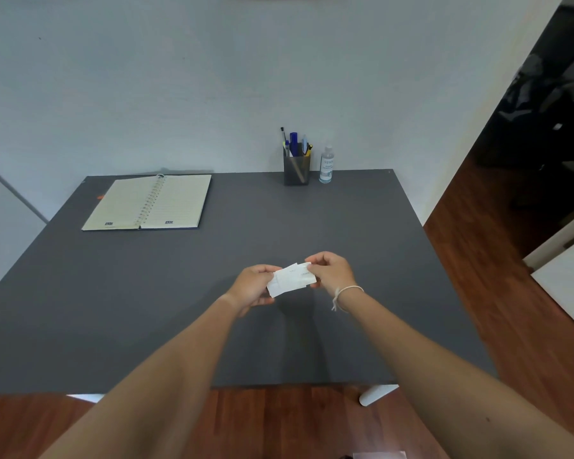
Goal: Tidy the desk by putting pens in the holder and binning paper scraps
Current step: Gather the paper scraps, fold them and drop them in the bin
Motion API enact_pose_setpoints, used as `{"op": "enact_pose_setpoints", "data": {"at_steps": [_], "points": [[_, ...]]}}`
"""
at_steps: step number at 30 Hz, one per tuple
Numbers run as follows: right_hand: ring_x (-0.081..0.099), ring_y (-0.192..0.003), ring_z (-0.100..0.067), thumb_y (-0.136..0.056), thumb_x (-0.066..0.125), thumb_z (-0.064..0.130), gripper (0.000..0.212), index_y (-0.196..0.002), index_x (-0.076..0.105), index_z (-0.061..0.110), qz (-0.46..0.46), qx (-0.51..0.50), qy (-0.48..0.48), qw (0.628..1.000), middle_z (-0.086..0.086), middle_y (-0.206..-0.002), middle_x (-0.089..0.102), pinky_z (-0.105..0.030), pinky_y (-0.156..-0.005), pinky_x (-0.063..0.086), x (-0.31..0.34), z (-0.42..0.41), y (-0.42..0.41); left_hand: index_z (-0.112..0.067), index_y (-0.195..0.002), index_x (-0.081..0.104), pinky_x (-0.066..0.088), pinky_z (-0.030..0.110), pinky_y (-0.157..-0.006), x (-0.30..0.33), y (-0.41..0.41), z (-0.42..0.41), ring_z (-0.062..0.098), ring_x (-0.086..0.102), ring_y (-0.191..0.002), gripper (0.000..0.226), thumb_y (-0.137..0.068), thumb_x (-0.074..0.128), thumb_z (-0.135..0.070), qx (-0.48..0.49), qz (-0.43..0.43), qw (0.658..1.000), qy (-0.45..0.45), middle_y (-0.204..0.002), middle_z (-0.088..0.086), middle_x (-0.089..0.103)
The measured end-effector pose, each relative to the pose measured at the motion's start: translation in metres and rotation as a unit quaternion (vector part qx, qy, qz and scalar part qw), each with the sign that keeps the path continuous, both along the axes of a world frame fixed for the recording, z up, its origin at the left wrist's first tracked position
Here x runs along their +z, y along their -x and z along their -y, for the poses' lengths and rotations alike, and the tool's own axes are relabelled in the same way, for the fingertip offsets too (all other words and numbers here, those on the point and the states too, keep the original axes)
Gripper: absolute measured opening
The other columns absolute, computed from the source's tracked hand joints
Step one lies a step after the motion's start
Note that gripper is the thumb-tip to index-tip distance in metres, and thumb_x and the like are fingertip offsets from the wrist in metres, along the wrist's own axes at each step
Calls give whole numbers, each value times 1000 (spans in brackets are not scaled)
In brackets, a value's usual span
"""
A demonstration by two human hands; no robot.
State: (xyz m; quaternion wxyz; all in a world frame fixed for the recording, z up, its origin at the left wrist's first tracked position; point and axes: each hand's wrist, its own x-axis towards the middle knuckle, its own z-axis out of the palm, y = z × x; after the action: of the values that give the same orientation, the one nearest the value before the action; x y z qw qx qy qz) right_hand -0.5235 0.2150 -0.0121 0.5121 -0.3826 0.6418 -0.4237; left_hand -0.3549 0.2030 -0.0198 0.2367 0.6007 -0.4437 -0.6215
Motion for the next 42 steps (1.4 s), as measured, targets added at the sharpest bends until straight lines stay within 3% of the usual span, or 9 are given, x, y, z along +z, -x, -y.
{"op": "enact_pose_setpoints", "data": {"at_steps": [4,10,14,18,28,32,38,42], "points": [[58,-77,-21,-82,54,-2,19,-74,58,15,-22,-10,8,1000,-7,-86,61,-26,-57,50,-1,-5,-7,-19,-98,65,55,30,-65,3,2,-1,14,60,-73,31,-91,36,-9,5,-26,999,-18,-88,2,64],[59,-80,-20,-82,55,-1,17,-78,58,15,-19,-9,15,1000,-5,-86,62,-24,-58,50,-5,-8,-9,-20,-94,65,57,31,-62,4,7,-4,16,62,-83,23,-91,44,-10,-7,-50,998,-35,-93,3,65],[57,-80,-15,-82,56,-2,29,-107,61,12,-3,18,9,1000,5,-81,58,-18,-58,51,-8,-9,-1,-20,-93,65,55,29,-62,3,13,-3,15,61,-81,23,-91,45,-8,-11,-40,999,-31,-93,3,64],[58,-87,-19,-83,54,-5,41,-120,58,13,2,56,7,998,-5,-96,59,-13,-54,52,-11,-9,13,-19,-95,65,52,27,-63,4,26,-2,17,58,-81,28,-90,42,-4,-20,-34,999,-31,-93,4,63],[57,-78,-21,-82,54,-8,24,-102,60,3,-19,42,-1,999,-11,-92,56,-14,-47,52,-7,2,84,-13,-103,64,46,23,-56,9,101,12,14,56,-74,31,-89,39,-1,-32,-13,999,-2,-94,7,62],[58,-79,-21,-82,54,-7,22,-95,60,10,-24,26,-5,999,-10,-90,55,-15,-47,53,-4,7,120,-14,-106,62,47,23,-60,8,139,19,16,56,-82,32,-89,37,0,-35,-11,999,15,-102,8,60],[58,-75,-18,-83,56,-7,22,-102,61,4,-41,-19,-5,999,-10,-92,56,-12,-44,50,-7,21,164,-16,-105,61,48,22,-62,3,185,43,19,54,-92,33,-89,37,0,-77,6,996,39,-107,7,59],[58,-80,-17,-84,59,-2,19,-97,61,11,-38,-66,-17,997,-4,-92,58,-14,-51,54,-15,36,190,-14,-111,60,49,21,-62,-4,214,71,18,56,-94,36,-88,37,0,-108,17,993,49,-112,7,59]]}}
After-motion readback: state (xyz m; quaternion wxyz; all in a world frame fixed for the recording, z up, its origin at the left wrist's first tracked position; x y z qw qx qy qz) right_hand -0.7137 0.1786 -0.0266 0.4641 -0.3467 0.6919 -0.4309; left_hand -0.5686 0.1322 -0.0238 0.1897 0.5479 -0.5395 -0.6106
